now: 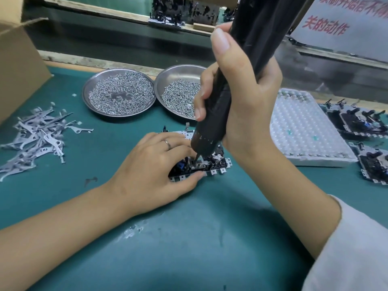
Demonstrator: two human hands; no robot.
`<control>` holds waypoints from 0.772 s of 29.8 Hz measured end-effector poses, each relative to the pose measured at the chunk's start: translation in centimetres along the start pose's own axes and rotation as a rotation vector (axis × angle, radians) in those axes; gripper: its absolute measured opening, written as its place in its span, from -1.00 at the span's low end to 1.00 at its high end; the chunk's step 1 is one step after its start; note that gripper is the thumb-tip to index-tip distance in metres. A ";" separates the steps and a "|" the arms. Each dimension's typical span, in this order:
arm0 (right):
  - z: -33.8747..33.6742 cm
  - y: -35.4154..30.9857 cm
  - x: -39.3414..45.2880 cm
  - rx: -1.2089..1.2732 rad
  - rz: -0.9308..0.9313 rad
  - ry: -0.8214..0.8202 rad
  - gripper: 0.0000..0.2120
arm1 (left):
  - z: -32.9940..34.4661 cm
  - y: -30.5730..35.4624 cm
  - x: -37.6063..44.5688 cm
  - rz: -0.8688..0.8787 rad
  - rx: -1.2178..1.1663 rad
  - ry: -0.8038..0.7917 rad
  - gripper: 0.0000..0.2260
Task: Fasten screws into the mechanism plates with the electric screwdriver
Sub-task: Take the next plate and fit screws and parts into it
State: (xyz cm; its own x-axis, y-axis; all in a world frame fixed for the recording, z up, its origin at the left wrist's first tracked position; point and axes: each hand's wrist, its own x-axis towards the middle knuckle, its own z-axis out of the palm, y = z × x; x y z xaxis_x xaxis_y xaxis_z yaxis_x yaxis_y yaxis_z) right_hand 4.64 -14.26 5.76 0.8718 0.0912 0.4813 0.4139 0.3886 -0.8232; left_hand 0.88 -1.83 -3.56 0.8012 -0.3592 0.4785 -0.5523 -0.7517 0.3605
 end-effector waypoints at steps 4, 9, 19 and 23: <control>0.0 0.0 -0.1 0.000 0.007 -0.001 -0.88 | 0.1 0.0 -0.1 -0.002 -0.002 -0.005 -0.65; 0.0 0.0 -0.1 -0.001 0.009 -0.001 -0.89 | 0.0 -0.1 0.0 -0.001 -0.006 -0.011 -0.67; 0.1 0.0 -0.2 0.015 -0.007 -0.011 -0.88 | 0.1 -0.2 -0.1 0.007 0.010 -0.028 -0.69; 0.0 0.0 -0.2 -0.001 -0.005 -0.011 -0.89 | 0.0 -0.1 -0.2 0.003 0.008 -0.036 -0.67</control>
State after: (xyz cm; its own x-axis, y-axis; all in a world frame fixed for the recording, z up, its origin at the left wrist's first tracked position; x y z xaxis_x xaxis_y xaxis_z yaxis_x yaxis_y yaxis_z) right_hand 4.48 -14.30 5.64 0.8667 0.0995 0.4888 0.4186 0.3878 -0.8212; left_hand 0.83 -1.68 -3.71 0.8075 -0.3808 0.4504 -0.5528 -0.7550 0.3527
